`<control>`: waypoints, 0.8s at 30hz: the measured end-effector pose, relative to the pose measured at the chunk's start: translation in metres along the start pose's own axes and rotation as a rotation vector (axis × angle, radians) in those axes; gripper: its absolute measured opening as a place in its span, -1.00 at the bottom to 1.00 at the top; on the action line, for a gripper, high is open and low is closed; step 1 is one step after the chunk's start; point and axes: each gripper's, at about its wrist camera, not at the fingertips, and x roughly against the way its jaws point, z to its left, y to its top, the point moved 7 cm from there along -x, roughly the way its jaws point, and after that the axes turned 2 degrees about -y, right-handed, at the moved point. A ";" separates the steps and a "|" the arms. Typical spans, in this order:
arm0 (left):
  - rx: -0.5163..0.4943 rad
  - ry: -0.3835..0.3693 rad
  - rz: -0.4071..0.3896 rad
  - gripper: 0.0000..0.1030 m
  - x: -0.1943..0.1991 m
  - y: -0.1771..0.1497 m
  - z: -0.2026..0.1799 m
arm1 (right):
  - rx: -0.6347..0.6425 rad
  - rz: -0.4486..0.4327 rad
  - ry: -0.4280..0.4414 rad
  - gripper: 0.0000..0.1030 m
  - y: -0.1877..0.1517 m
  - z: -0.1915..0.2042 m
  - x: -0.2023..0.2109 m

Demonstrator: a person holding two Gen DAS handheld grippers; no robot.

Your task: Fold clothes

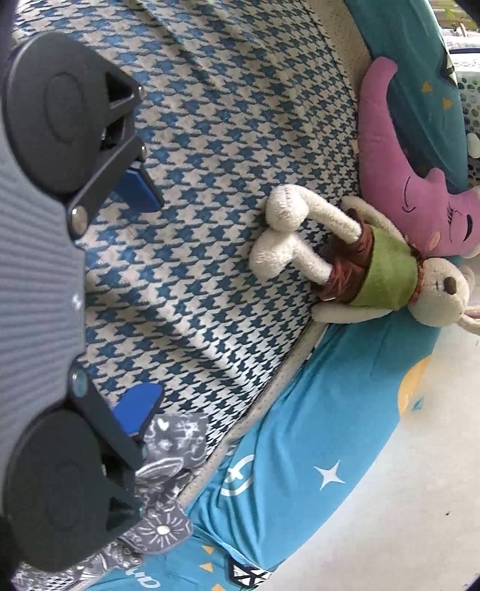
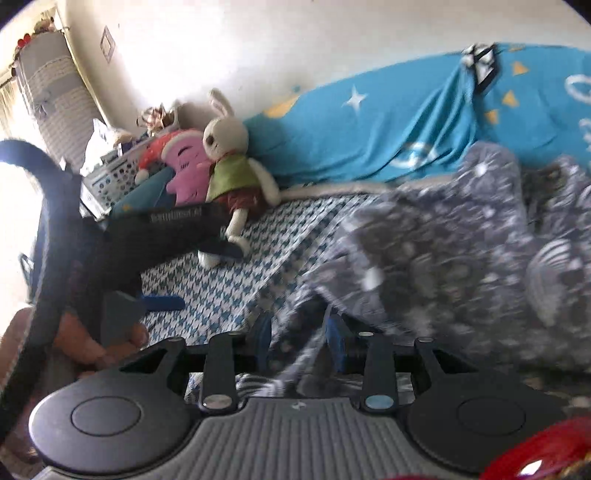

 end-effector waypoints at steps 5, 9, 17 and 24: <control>-0.011 0.015 -0.027 0.99 0.003 0.006 0.004 | 0.041 0.007 -0.055 -0.27 -0.005 0.012 -0.025; 0.003 0.020 -0.022 0.99 -0.001 0.007 0.008 | 0.078 -0.013 -0.117 -0.15 -0.003 0.015 -0.040; 0.019 0.031 -0.013 0.99 -0.005 0.006 0.015 | 0.165 -0.027 -0.265 -0.13 0.000 0.016 -0.062; 0.015 0.031 -0.012 0.99 -0.004 0.005 0.020 | 0.240 -0.073 -0.230 -0.63 -0.001 0.023 -0.063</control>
